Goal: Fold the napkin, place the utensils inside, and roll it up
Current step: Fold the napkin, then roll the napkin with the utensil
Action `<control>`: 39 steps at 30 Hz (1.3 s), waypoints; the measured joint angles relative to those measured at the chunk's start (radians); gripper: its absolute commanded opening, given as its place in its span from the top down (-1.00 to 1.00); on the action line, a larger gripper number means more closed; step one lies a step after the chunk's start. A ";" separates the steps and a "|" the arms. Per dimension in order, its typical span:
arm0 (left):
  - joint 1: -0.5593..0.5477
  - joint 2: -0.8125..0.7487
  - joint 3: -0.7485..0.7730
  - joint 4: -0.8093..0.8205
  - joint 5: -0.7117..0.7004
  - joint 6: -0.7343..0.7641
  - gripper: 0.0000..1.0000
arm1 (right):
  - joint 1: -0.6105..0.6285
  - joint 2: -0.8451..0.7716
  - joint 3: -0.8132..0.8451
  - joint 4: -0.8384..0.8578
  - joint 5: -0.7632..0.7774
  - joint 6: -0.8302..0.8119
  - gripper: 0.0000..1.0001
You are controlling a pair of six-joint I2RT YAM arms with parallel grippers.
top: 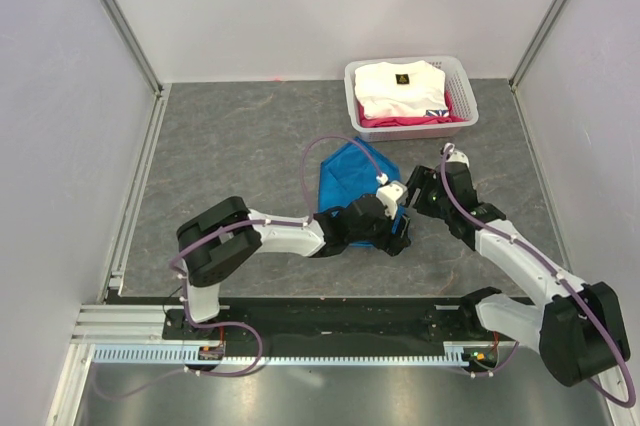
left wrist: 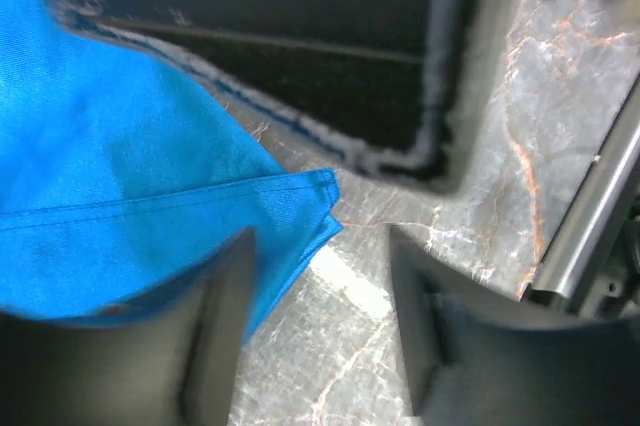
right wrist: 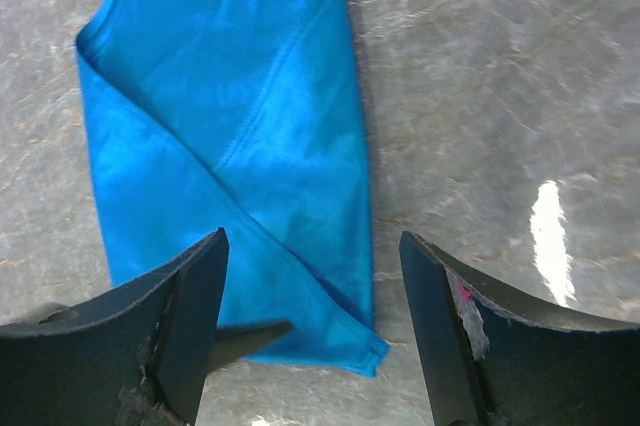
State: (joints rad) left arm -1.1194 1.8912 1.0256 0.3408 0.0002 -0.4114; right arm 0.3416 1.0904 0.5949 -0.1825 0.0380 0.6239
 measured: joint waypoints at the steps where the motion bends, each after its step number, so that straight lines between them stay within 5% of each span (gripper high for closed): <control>1: 0.000 -0.011 -0.001 -0.003 -0.002 0.000 -0.82 | 0.000 -0.005 0.000 -0.008 0.006 0.000 -0.57; 10: 0.004 -0.324 -0.117 -0.063 -0.105 -0.017 -0.91 | -0.019 -0.056 0.008 -0.093 0.031 -0.023 -0.56; 18: 0.123 -0.599 -0.437 -0.182 -0.193 -0.215 -0.77 | -0.019 -0.084 -0.111 -0.122 -0.035 -0.008 -0.50; 25: 0.206 -0.676 -0.596 -0.263 -0.196 -0.361 -0.66 | -0.019 -0.055 -0.186 -0.108 -0.092 0.019 -0.43; 39: 0.256 -0.708 -0.636 -0.274 -0.176 -0.439 -0.52 | -0.017 -0.024 -0.215 -0.004 -0.159 0.062 -0.09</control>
State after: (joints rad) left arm -0.8635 1.1835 0.3901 0.0673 -0.1757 -0.8509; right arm 0.3244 1.0664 0.3801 -0.1864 -0.1215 0.6857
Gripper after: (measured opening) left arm 0.770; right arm 0.585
